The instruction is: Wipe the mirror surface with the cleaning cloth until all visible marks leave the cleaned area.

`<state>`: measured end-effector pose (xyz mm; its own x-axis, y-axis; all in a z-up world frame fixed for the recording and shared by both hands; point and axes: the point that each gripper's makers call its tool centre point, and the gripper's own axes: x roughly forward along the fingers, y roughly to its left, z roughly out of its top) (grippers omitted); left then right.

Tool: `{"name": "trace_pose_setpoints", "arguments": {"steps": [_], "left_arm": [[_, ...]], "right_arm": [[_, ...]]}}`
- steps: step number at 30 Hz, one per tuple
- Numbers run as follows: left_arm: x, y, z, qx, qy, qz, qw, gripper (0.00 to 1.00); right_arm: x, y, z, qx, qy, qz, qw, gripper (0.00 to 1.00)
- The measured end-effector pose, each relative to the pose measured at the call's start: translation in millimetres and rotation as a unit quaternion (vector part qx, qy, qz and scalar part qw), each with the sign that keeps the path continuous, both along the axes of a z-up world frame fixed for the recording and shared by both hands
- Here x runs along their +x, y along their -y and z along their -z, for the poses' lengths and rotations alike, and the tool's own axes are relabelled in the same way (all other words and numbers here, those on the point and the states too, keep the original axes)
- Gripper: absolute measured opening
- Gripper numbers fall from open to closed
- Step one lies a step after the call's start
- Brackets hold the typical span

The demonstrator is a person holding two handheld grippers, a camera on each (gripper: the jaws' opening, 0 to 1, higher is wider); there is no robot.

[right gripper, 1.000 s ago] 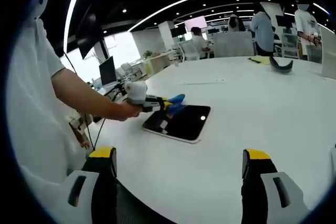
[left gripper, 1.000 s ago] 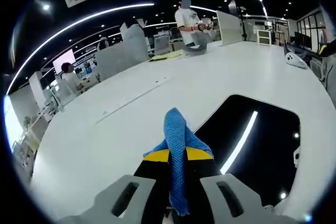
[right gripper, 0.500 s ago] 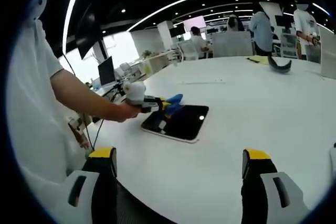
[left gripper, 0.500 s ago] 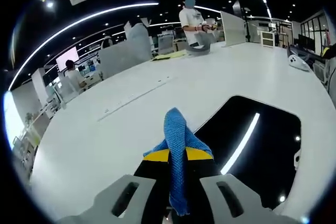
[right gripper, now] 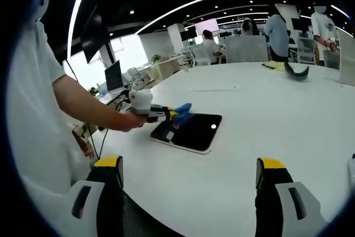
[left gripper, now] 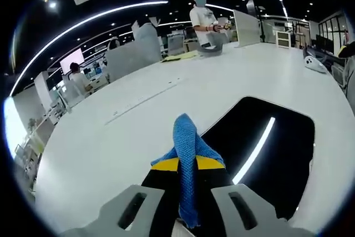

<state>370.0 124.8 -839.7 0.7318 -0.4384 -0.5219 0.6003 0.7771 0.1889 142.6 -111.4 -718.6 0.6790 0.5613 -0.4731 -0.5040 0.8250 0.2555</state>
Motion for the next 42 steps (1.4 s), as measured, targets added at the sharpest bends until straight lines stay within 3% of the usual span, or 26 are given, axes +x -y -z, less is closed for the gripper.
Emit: {"name": "trace_pose_setpoints", "arguments": {"steps": [42], "left_arm": [[-27.3, -13, -0.5, -0.009, -0.004, -0.012, 0.9999, 0.06]], "right_arm": [[1, -10, -5.9, -0.004, 0.010, -0.015, 0.9998, 0.99]]}}
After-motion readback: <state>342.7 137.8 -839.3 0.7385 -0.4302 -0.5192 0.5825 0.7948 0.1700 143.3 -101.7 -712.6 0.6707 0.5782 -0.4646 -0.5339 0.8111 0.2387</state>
